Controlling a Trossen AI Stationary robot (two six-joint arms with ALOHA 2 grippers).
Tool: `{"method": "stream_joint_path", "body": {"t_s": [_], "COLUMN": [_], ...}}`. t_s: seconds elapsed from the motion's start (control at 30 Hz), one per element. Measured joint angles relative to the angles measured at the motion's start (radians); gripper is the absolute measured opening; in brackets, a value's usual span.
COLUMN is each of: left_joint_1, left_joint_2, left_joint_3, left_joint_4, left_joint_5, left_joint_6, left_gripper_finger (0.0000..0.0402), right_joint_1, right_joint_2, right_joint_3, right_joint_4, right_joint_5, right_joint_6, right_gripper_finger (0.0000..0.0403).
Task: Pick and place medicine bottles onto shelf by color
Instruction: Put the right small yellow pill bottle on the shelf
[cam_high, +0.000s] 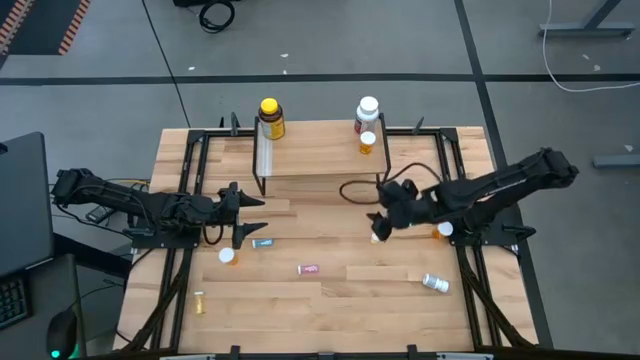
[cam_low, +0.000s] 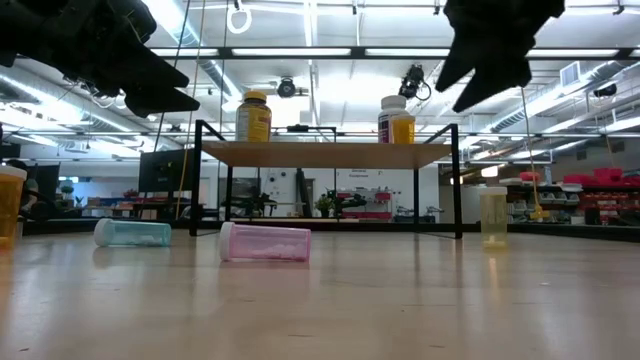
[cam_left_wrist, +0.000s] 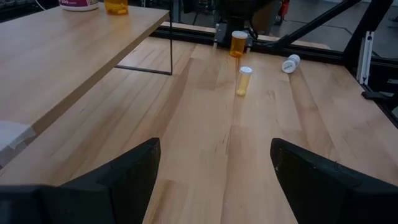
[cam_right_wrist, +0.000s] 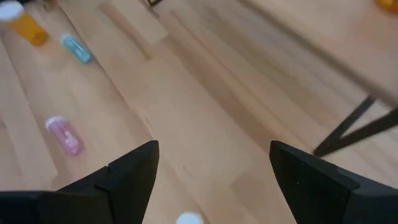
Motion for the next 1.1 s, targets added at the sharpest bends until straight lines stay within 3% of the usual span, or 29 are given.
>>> {"method": "stream_joint_path", "body": {"t_s": [0.53, 0.83, 1.1], "left_joint_1": [0.000, 0.000, 0.000], "left_joint_2": [0.000, 0.000, 0.000], "left_joint_3": [0.000, 0.000, 0.000], "left_joint_4": [-0.013, -0.020, -0.031], "left_joint_5": [0.000, 0.000, 0.000], "left_joint_6": [0.000, -0.014, -0.019], "left_gripper_finger": [0.0314, 0.0314, 0.0314], "right_joint_1": [0.172, 0.253, 0.263], "right_joint_2": [0.243, 0.358, 0.398], "right_joint_3": [0.000, 0.000, 0.000], "right_joint_4": [-0.039, -0.081, -0.088], "right_joint_5": [-0.015, 0.070, 0.118], "right_joint_6": [0.331, 0.525, 0.567], "right_gripper_finger": [0.0314, 0.0314, 0.0312]}}
